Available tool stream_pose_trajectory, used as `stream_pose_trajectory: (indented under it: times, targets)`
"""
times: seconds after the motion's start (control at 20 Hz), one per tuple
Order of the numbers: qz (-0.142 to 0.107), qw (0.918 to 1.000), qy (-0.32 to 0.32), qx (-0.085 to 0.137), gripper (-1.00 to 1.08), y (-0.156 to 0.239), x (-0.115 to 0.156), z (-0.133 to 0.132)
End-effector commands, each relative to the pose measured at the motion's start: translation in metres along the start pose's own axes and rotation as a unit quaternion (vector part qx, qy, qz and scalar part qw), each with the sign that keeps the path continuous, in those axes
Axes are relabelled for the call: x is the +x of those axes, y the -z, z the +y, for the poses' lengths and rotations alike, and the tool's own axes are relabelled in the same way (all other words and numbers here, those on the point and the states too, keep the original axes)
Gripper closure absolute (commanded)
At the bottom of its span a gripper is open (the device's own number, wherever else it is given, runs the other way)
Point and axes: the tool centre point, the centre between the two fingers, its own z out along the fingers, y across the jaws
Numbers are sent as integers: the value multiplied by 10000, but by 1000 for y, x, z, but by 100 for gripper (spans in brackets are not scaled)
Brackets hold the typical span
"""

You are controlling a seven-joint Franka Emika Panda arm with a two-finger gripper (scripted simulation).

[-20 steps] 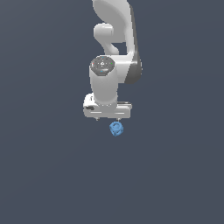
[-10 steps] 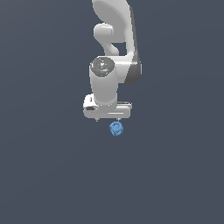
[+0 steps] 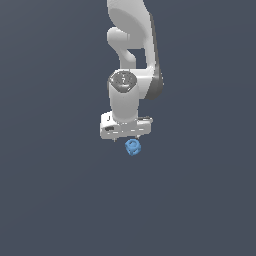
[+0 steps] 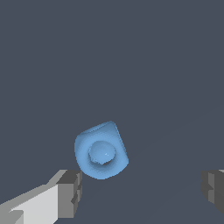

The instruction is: Pick up the object and move it to a goal position.

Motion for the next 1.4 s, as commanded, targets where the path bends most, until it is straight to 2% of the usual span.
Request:
stream_pose_trajectory:
  times: [0.0,0.35,0.65,0.9,1.35]
  targets:
    - [24,9994,343,-24,-92,-8,-1,-5]
    - [100,9906,1363,-84,-92,-30,-5,-21]
    - [144,9816,1903,-108,-92,-41,-8,-30]
    - [161,9774,2105,-116,-92,-45,-9,-34]
    - [159,9775,2102,-114,-92,-57,-9,-34]
